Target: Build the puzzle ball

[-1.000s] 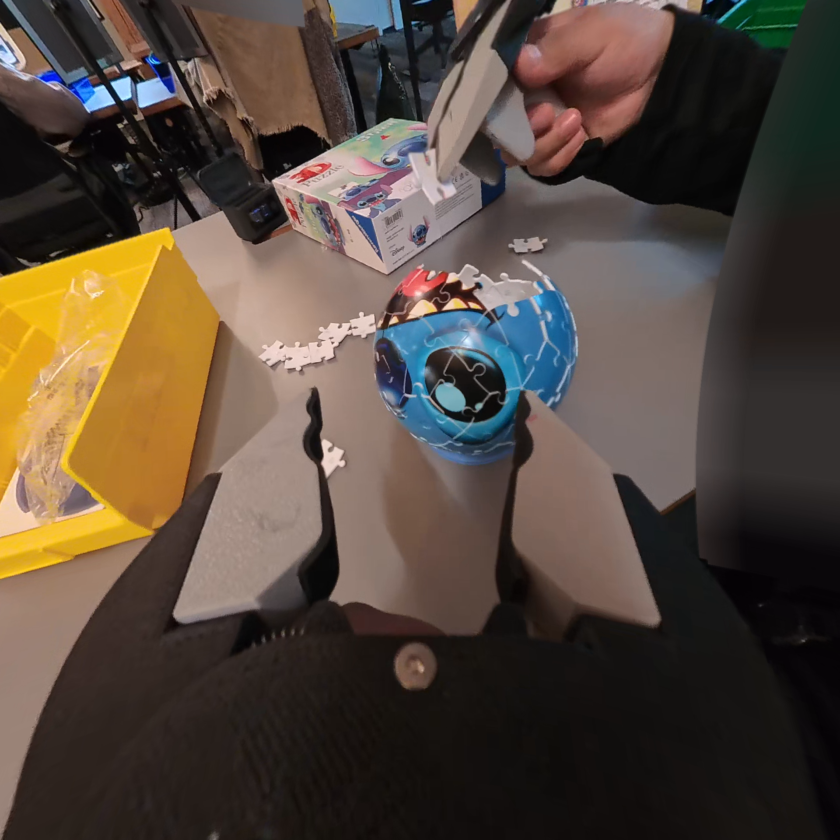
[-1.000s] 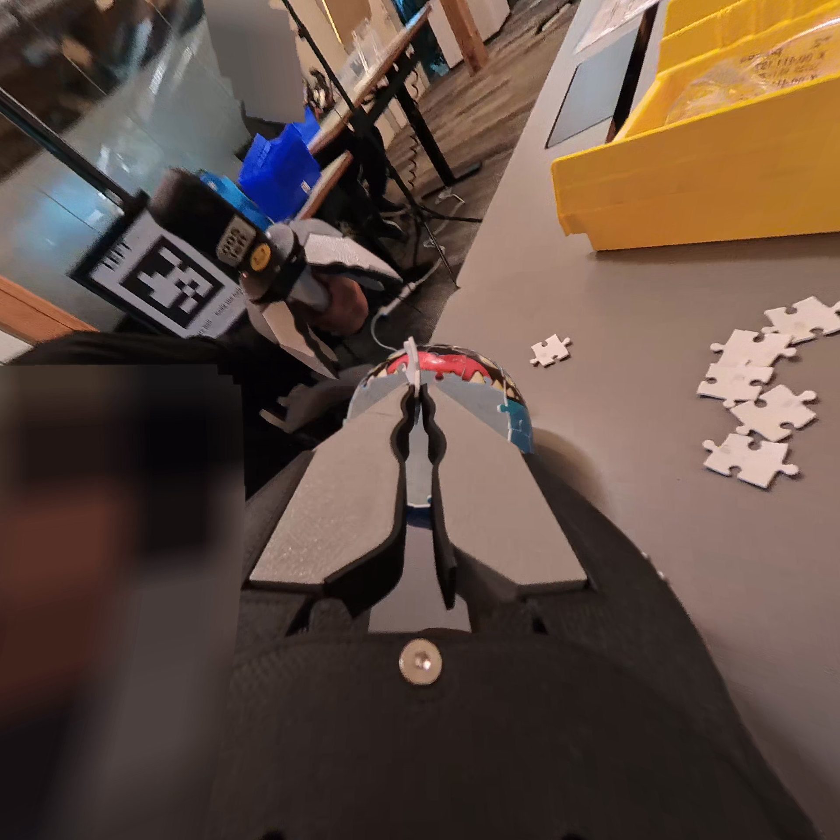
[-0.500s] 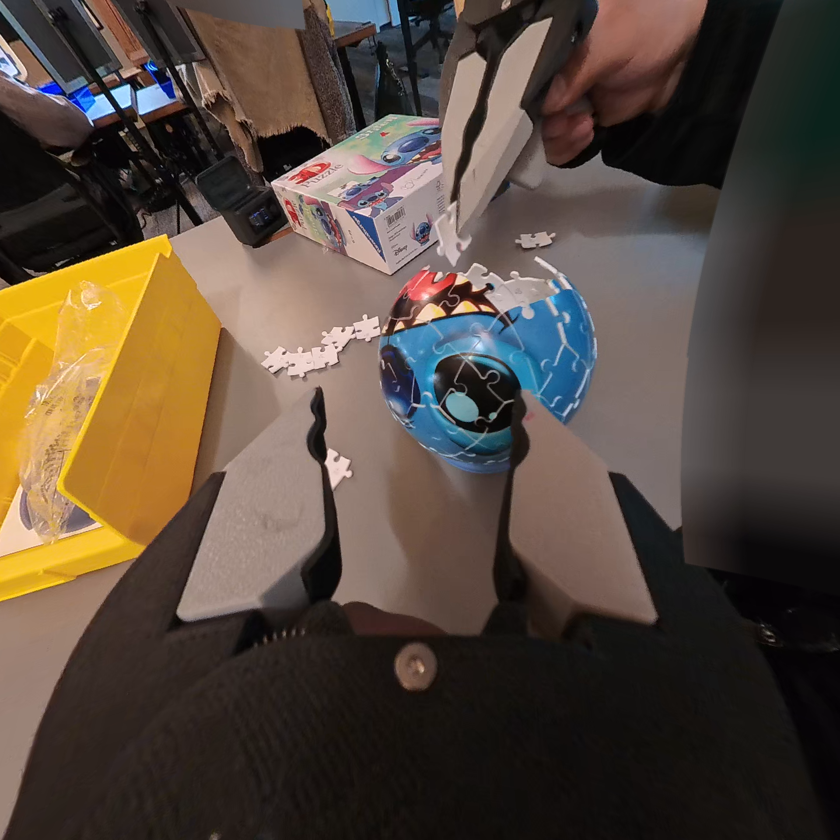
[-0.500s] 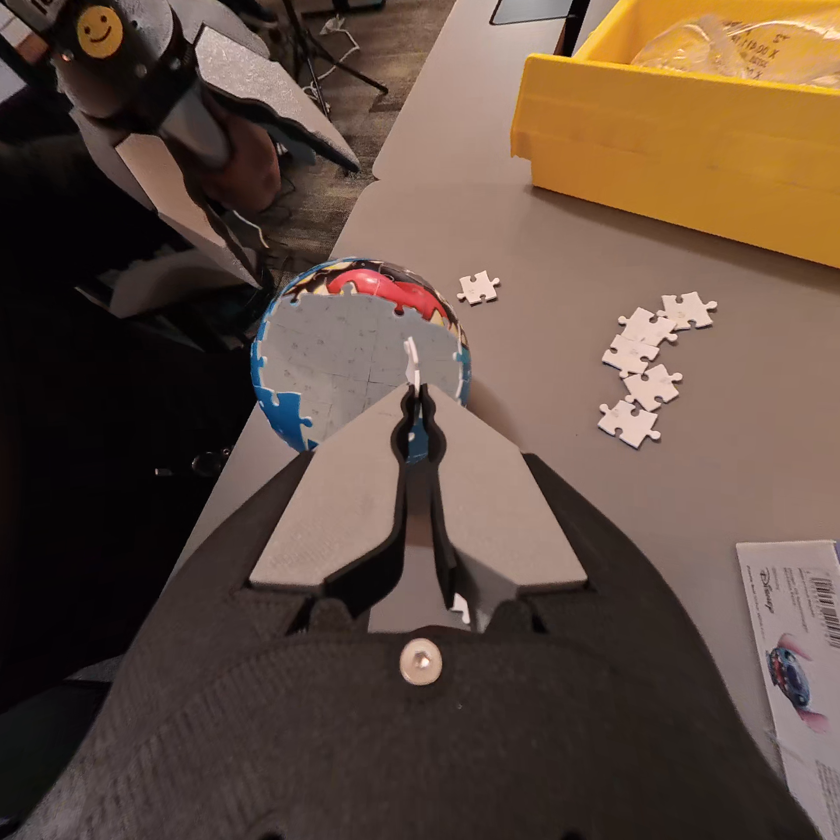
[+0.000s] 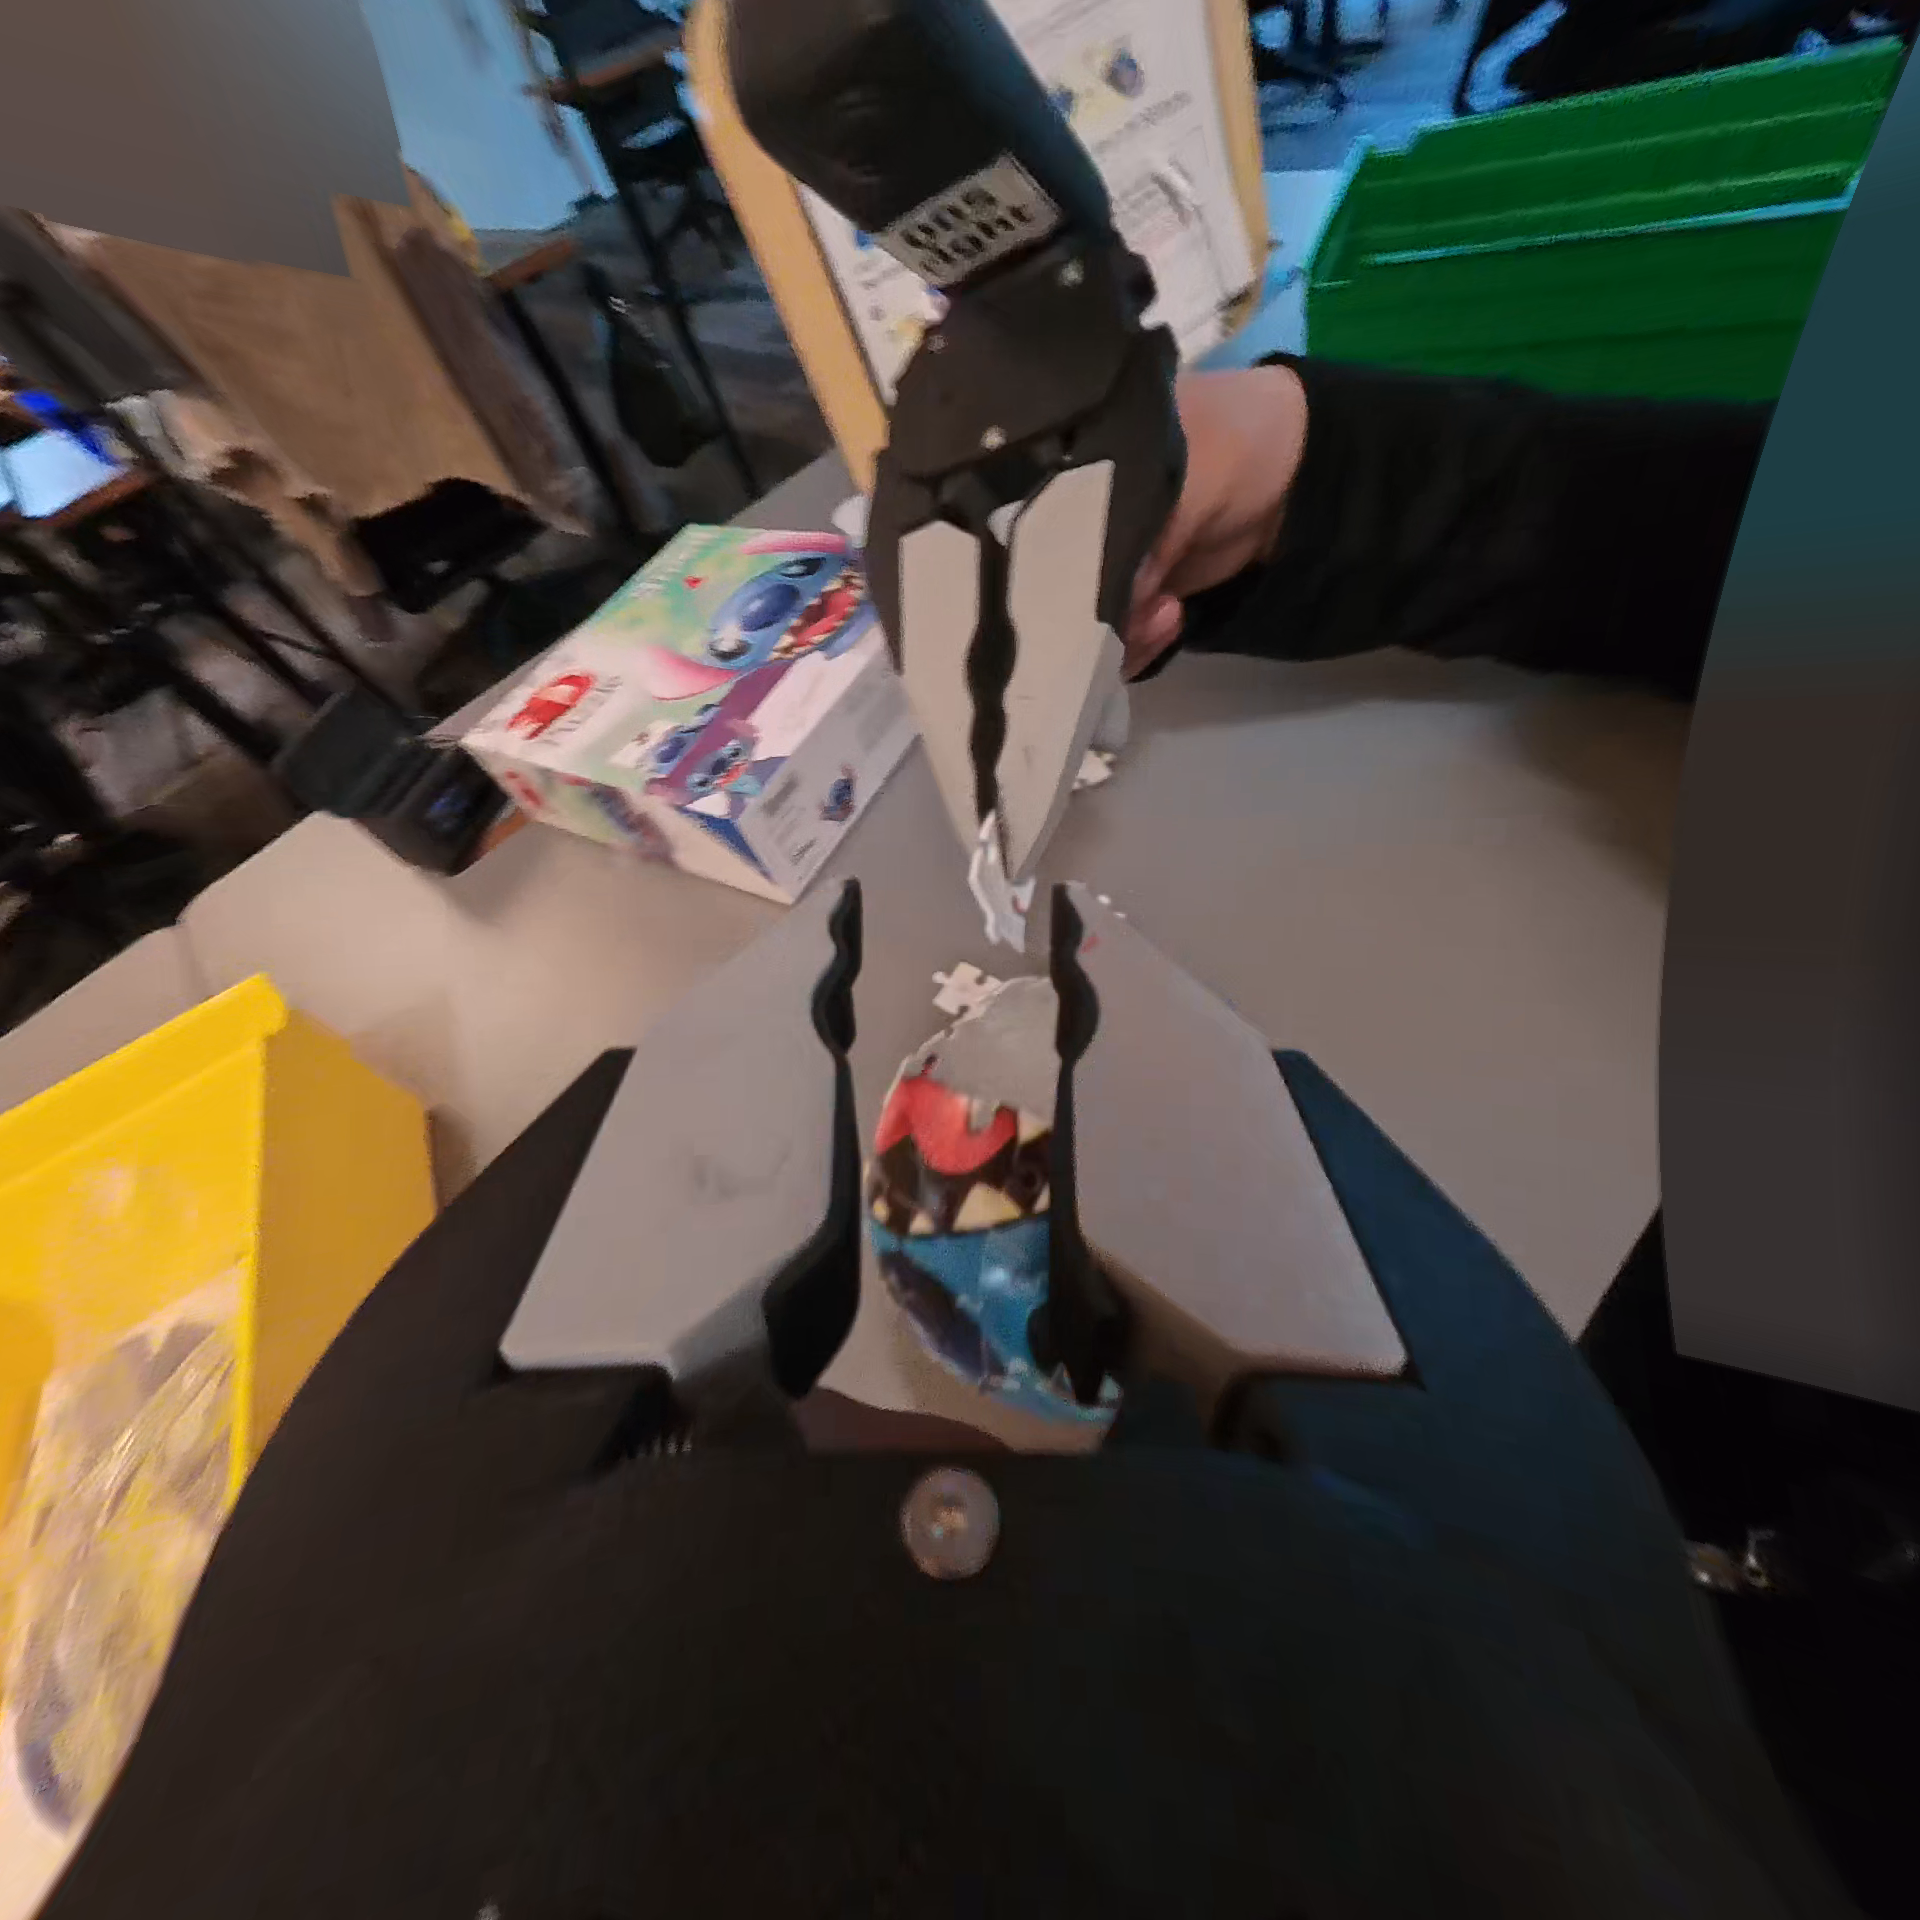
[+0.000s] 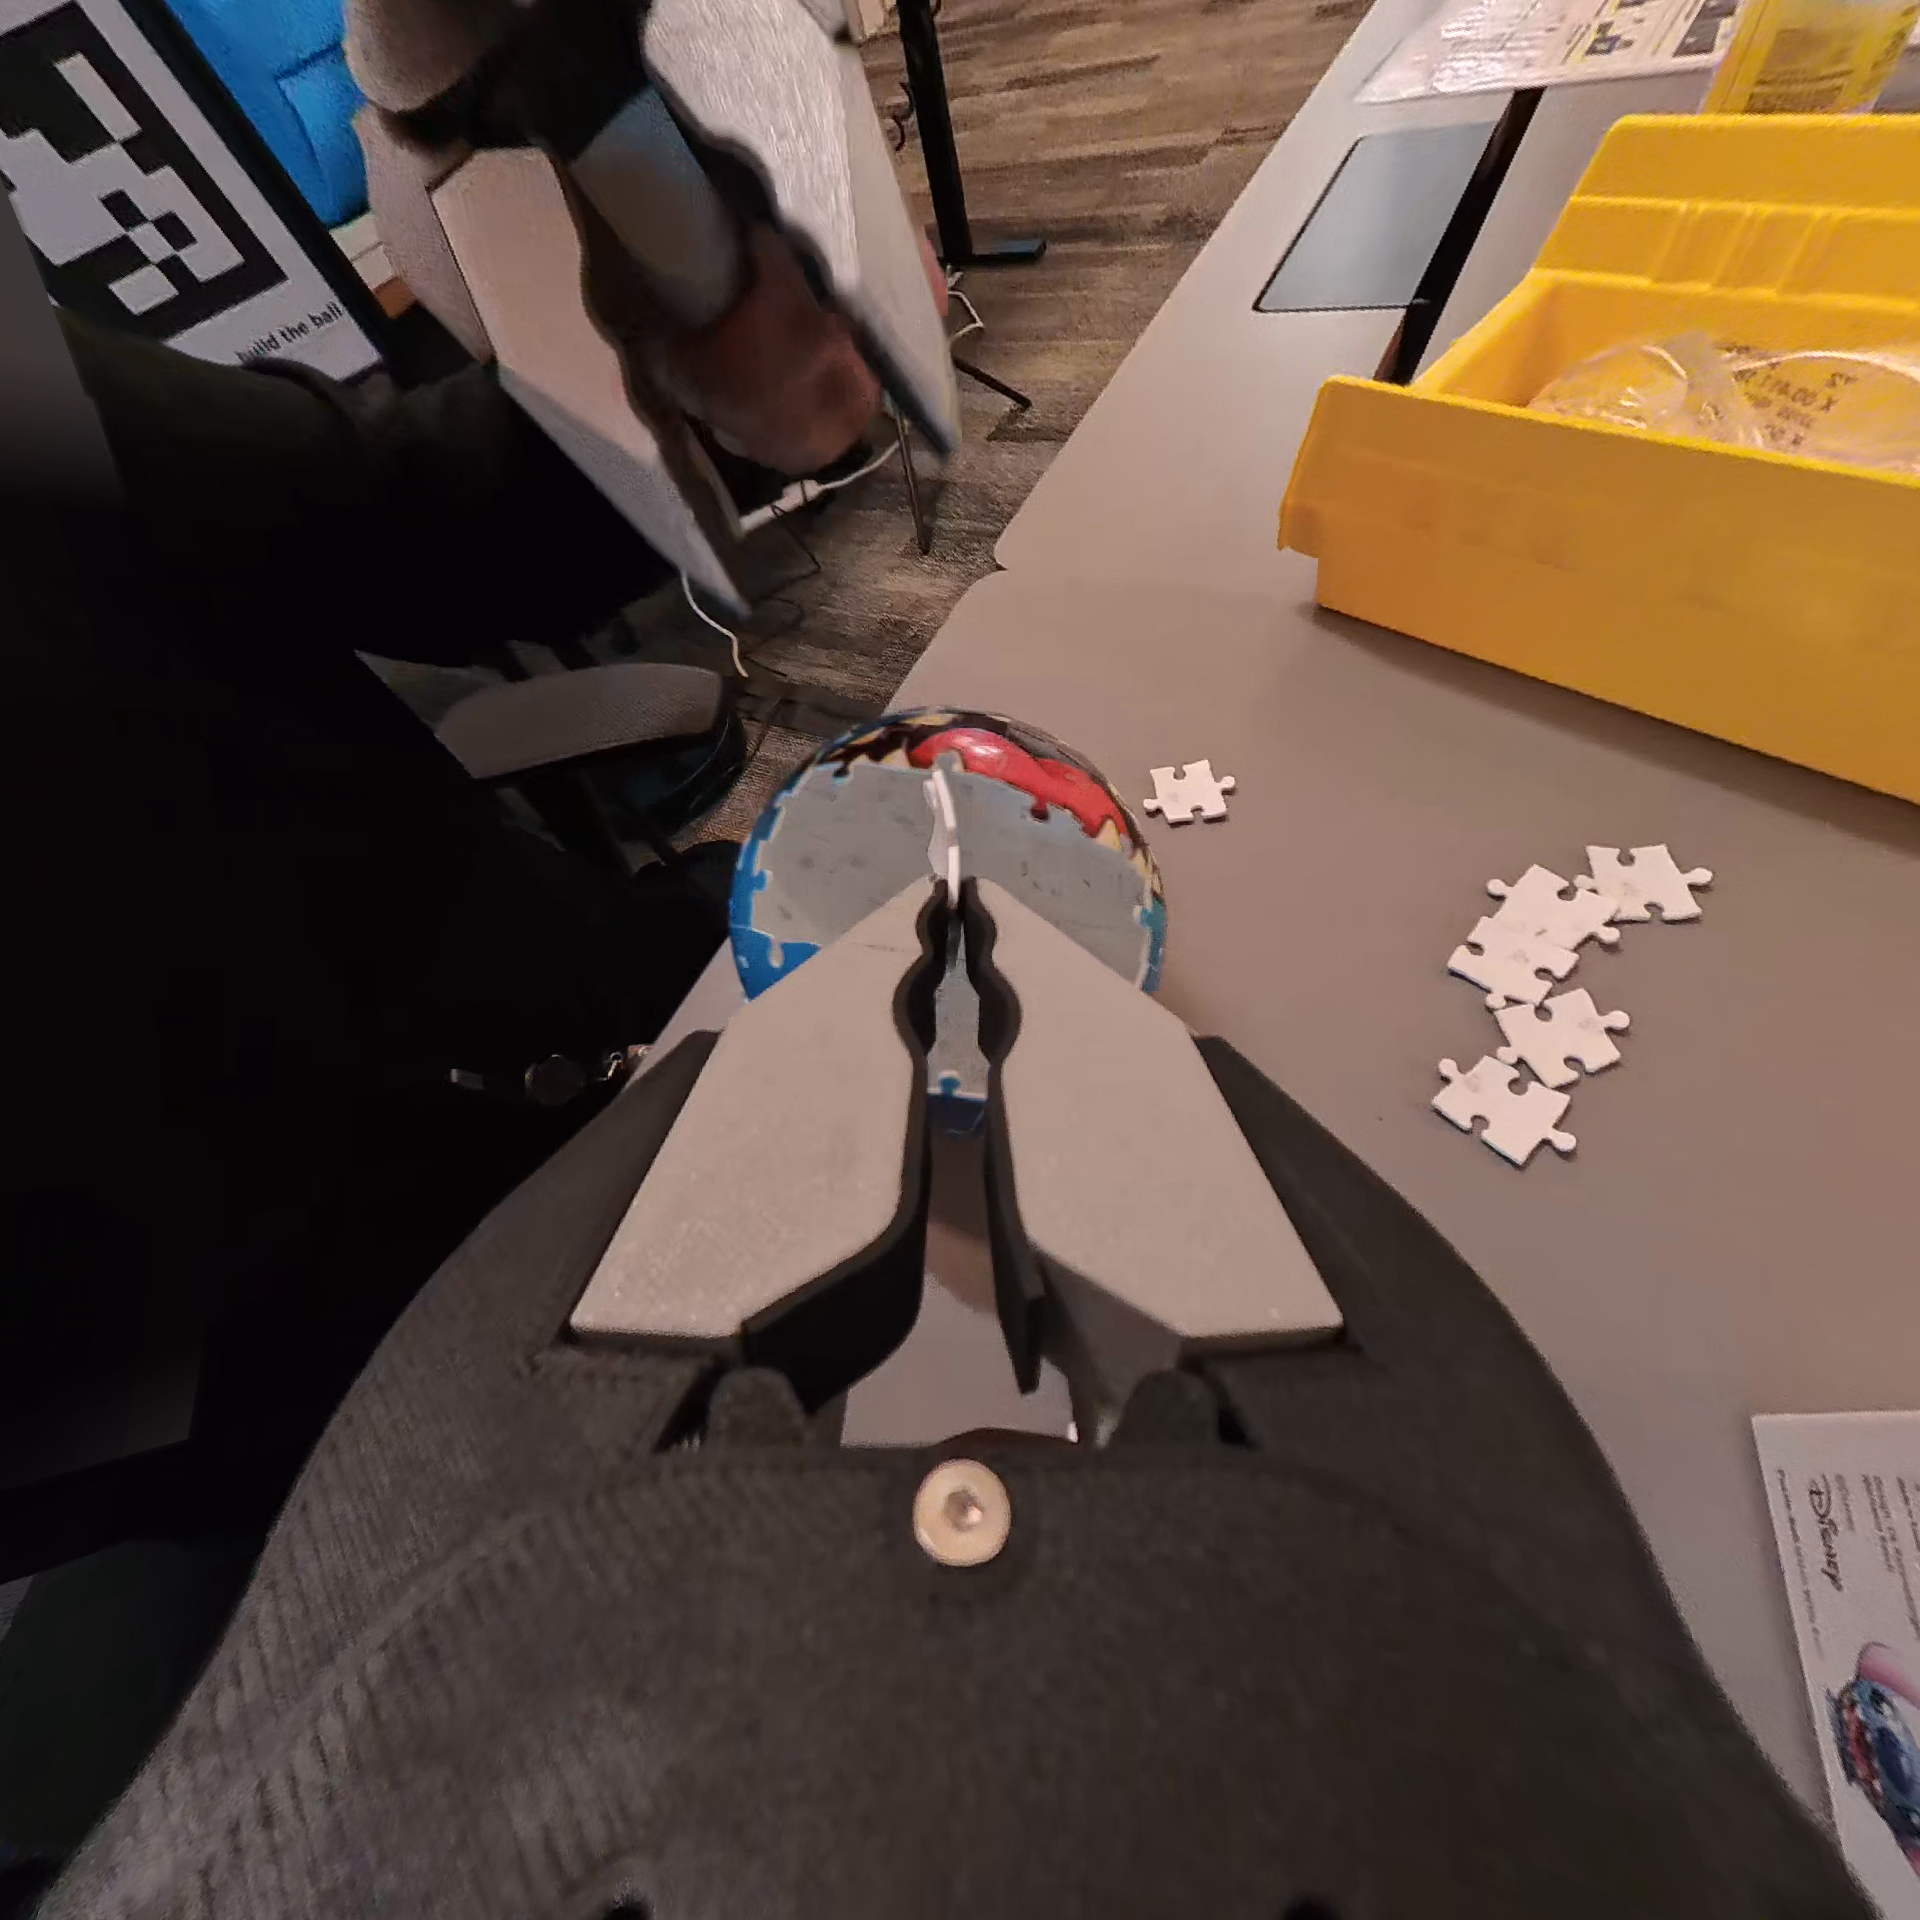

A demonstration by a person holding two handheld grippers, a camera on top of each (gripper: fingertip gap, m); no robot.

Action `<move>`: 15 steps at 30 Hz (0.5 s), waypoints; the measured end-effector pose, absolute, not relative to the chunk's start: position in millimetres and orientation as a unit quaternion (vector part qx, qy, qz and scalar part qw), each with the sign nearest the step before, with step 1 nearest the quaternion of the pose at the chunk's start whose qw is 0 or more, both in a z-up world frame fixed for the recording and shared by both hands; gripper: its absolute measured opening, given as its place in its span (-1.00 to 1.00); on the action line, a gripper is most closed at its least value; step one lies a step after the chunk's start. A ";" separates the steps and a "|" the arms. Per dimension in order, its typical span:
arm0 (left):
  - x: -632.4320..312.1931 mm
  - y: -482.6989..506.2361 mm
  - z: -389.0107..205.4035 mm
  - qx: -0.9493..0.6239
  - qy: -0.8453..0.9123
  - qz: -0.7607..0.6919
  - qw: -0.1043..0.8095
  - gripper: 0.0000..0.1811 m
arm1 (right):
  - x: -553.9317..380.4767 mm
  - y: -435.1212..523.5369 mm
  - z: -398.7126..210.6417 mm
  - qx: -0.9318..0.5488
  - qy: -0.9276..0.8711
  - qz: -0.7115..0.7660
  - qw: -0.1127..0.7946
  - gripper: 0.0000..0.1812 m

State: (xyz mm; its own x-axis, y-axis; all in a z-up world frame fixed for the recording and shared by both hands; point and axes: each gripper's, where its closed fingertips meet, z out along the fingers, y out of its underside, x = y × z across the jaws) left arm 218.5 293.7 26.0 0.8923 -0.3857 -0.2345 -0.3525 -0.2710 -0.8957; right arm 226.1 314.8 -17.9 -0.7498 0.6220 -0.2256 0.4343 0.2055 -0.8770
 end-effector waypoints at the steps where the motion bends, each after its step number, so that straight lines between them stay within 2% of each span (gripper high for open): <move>1: 223.7 301.1 20.4 -0.804 0.244 -0.015 0.542 -0.63 | 228.7 312.4 -15.6 -0.339 -0.772 0.531 0.084 -1.00; 3: 227.6 311.9 6.9 -0.819 0.262 -0.001 0.510 -0.64 | 234.4 308.0 -13.9 -0.335 -0.778 0.526 0.075 -1.00; 7: 239.9 316.0 -3.8 -0.831 0.265 -0.039 0.488 -0.99 | 238.4 309.4 -15.2 -0.352 -0.784 0.506 0.069 -1.00; 15: 243.2 320.6 5.6 -0.823 0.231 -0.097 0.509 -1.00 | 243.7 316.8 2.6 -0.371 -0.743 0.557 0.025 -0.95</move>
